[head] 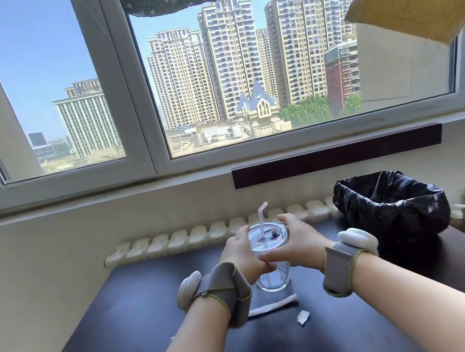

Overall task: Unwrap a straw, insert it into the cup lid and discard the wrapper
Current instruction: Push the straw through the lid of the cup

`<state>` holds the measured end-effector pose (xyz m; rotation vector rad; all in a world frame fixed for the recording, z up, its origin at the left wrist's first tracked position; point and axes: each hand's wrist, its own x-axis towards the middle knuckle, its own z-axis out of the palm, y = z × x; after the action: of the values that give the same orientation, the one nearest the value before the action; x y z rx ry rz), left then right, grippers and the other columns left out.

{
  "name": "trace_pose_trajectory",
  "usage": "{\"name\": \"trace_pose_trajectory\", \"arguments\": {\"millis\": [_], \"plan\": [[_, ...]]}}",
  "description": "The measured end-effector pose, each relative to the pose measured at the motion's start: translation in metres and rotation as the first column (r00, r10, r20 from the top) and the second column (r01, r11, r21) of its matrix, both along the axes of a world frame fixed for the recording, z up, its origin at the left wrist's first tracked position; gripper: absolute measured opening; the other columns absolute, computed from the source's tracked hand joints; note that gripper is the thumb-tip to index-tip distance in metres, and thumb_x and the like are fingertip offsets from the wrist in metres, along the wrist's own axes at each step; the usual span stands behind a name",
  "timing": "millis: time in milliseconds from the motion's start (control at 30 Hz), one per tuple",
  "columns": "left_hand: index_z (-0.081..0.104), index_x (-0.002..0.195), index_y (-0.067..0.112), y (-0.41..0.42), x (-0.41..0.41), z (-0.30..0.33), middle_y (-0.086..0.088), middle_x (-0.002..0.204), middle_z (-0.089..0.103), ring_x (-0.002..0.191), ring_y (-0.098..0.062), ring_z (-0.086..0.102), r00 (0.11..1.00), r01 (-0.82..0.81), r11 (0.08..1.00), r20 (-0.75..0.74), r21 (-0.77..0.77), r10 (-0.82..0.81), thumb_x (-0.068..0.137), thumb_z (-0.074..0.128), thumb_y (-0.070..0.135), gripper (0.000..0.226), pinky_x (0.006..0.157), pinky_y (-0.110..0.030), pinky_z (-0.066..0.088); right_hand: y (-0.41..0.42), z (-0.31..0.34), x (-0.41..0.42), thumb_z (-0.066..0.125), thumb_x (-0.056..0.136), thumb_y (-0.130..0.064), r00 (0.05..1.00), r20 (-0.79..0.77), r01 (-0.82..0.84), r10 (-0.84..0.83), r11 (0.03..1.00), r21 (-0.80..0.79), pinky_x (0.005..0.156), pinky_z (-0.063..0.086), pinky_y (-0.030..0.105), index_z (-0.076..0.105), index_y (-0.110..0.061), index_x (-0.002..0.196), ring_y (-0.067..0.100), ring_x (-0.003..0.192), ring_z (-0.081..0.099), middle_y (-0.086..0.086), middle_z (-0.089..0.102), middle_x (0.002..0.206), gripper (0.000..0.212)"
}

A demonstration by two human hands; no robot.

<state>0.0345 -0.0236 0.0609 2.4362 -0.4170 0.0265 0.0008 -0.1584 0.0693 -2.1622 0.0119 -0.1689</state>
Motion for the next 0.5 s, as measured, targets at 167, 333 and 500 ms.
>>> {"name": "trace_pose_trajectory", "arguments": {"millis": [167,333,500], "plan": [[0.022,0.144,0.014,0.004,0.001,-0.006,-0.010,0.146,0.038,0.132,-0.023,0.041,0.996,-0.010,1.000,0.091,-0.012,0.011,0.070,0.076,0.032,0.093,0.108,-0.027,0.031,-0.003,-0.005,0.000,0.083,0.060,-0.017,1.000,0.016,-0.010,0.008,0.994,0.112,0.061,0.046,0.018,0.042,-0.013,0.111,-0.001,0.075,0.053,-0.017,0.051,0.085,0.066],[0.027,0.142,0.018,0.005,0.006,-0.014,-0.005,0.141,0.048,0.124,-0.021,0.051,0.990,-0.005,0.997,0.142,-0.077,0.016,0.067,0.077,0.039,0.093,0.107,-0.036,0.039,-0.007,-0.013,0.007,0.085,0.055,-0.019,0.996,0.091,0.014,-0.023,0.995,0.096,0.089,0.050,0.030,0.048,-0.019,0.106,0.009,0.090,0.057,-0.017,0.055,0.087,0.063],[0.031,0.141,0.018,0.003,0.016,-0.012,-0.003,0.141,0.049,0.123,-0.020,0.053,0.988,0.012,0.983,0.153,-0.182,0.016,0.065,0.079,0.038,0.092,0.105,-0.038,0.042,-0.013,-0.016,0.021,0.084,0.055,-0.030,0.993,0.115,0.030,-0.042,0.994,0.104,0.097,0.047,0.034,0.045,-0.011,0.126,0.012,0.105,0.057,-0.004,0.062,0.112,0.083]]}}
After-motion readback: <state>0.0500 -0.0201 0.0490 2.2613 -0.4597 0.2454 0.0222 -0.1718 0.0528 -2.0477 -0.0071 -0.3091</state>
